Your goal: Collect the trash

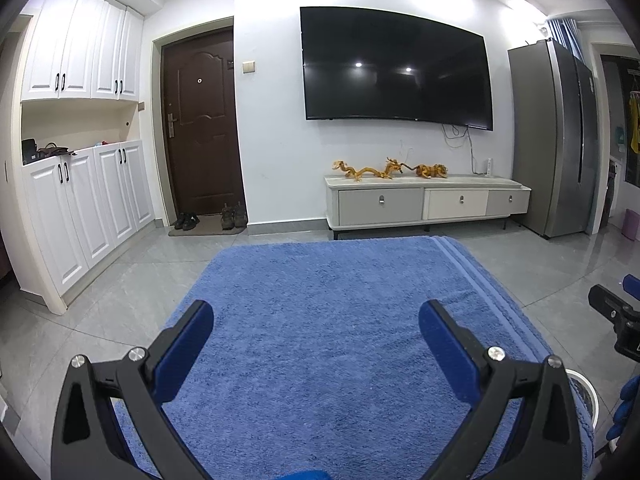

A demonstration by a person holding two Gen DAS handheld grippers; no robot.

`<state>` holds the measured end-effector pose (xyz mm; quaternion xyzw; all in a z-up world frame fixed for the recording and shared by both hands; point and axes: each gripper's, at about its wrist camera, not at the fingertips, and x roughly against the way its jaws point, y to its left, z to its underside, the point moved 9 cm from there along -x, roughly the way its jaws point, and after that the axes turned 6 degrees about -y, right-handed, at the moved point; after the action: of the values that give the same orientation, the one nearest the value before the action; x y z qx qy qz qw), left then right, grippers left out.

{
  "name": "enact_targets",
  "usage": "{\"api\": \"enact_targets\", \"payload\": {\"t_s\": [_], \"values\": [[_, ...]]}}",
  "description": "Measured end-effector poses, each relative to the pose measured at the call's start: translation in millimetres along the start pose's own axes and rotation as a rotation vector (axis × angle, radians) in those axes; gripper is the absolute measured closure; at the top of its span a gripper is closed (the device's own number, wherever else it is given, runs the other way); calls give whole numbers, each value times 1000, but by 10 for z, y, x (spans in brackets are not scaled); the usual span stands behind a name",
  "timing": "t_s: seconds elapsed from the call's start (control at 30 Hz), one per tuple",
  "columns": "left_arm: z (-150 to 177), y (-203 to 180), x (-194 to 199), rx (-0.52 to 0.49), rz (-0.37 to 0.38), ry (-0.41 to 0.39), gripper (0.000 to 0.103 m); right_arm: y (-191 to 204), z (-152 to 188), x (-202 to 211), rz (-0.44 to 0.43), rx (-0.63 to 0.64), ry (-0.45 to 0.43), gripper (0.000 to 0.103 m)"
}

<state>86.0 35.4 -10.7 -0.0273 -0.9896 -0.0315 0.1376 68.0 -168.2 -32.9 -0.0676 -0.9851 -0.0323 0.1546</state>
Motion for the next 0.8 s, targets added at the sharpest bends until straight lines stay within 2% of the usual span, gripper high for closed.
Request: {"api": "enact_targets", "payload": {"t_s": [0.8], "values": [[12,-72,-30,-12,22,2,0,-239,-26,54,54,-28,-15,0]]}}
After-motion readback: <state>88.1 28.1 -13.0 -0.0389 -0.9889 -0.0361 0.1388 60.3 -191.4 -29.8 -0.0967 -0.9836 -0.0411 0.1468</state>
